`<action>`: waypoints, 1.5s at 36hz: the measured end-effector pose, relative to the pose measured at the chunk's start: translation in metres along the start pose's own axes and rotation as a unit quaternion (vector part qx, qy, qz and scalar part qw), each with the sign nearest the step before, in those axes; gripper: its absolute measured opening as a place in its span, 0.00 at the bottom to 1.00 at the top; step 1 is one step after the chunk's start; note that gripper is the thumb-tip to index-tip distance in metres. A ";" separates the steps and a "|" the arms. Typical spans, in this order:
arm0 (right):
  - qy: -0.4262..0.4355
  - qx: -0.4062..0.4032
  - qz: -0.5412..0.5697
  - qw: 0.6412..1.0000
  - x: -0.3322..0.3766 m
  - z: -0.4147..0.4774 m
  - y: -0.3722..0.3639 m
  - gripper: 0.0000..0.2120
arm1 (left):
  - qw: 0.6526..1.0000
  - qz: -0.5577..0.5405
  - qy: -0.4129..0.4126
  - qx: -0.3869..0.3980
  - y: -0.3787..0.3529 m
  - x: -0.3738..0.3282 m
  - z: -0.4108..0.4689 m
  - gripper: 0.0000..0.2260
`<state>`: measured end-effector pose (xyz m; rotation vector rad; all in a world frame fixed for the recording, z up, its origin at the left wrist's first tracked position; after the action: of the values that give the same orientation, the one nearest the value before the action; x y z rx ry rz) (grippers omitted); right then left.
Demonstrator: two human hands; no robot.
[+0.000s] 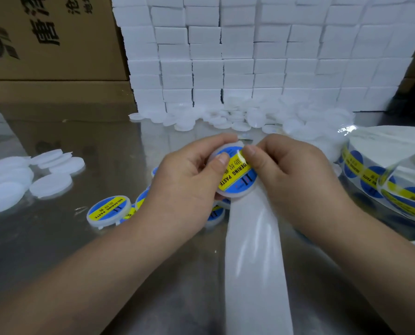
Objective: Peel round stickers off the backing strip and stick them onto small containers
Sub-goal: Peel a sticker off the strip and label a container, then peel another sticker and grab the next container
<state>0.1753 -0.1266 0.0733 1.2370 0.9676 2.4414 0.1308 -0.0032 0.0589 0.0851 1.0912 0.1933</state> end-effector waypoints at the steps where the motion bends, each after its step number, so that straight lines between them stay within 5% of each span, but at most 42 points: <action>1: 0.005 0.005 -0.026 1.000 0.001 0.000 -0.001 0.14 | 1.000 0.004 0.000 -0.003 0.001 0.000 0.000 0.13; 9: 0.008 -0.014 0.009 1.000 -0.003 0.000 -0.001 0.19 | 0.987 0.147 0.022 -0.058 0.020 0.010 0.011 0.13; 12: 0.015 -0.022 0.054 0.998 -0.005 0.000 -0.002 0.08 | 0.975 0.188 0.073 -0.095 0.040 0.026 0.018 0.11; 13: 0.021 -0.019 0.062 0.998 -0.004 0.000 -0.002 0.05 | 0.965 0.221 0.103 -0.092 0.044 0.032 0.021 0.10; 16: 0.063 -0.009 0.085 0.994 0.001 -0.003 -0.006 0.17 | 0.890 0.406 0.202 -0.034 0.048 0.050 0.024 0.21; 19: 0.089 0.001 0.122 0.989 0.006 -0.005 -0.010 0.21 | 0.868 0.471 0.156 -0.038 0.043 0.041 0.025 0.22; 22: 0.125 0.007 0.146 0.981 0.010 -0.007 -0.011 0.19 | 0.959 0.266 0.064 -0.069 0.034 0.017 0.017 0.11; 24: 0.141 0.014 0.174 0.975 0.012 -0.008 -0.012 0.18 | 0.988 0.130 0.082 -0.022 0.022 0.013 0.013 0.11; 27: 0.171 0.019 0.180 0.968 0.016 -0.010 -0.012 0.18 | 0.989 0.016 0.141 0.050 0.006 0.016 0.009 0.11; 34: 0.216 0.056 0.171 0.960 0.024 -0.013 -0.014 0.25 | 0.970 -0.185 0.156 0.026 0.004 0.008 0.010 0.16; 37: 0.193 0.039 0.150 0.969 0.024 -0.016 -0.014 0.21 | 0.964 -0.219 0.151 0.024 0.002 0.007 0.010 0.16; 41: 0.094 -0.047 0.137 0.985 0.017 -0.019 -0.001 0.04 | 0.959 -0.256 0.123 -0.016 0.013 0.006 0.013 0.13; 47: -0.014 -0.020 -0.006 1.000 0.015 -0.014 0.001 0.34 | 0.964 -0.238 0.112 0.033 0.005 0.000 0.010 0.13; 50: -0.072 -0.012 0.100 0.992 0.002 -0.008 -0.001 0.31 | 0.976 -0.186 0.103 0.050 0.004 0.000 0.010 0.15; 54: -0.118 -0.066 0.319 0.938 -0.013 0.000 0.005 0.18 | 0.983 -0.116 0.114 0.091 -0.004 0.003 0.006 0.15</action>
<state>0.1838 -0.1363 0.0684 1.9761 0.3526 2.6405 0.1378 -0.0061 0.0580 0.1001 1.3359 -0.1095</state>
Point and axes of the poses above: each hand's wrist, its own z-axis towards the middle knuckle, its own y-axis out of the back of the hand, x = y × z, the point moved 5 cm from there along z, towards the middle knuckle, and after that the axes turned 10 degrees about x, right-handed, at the moved point
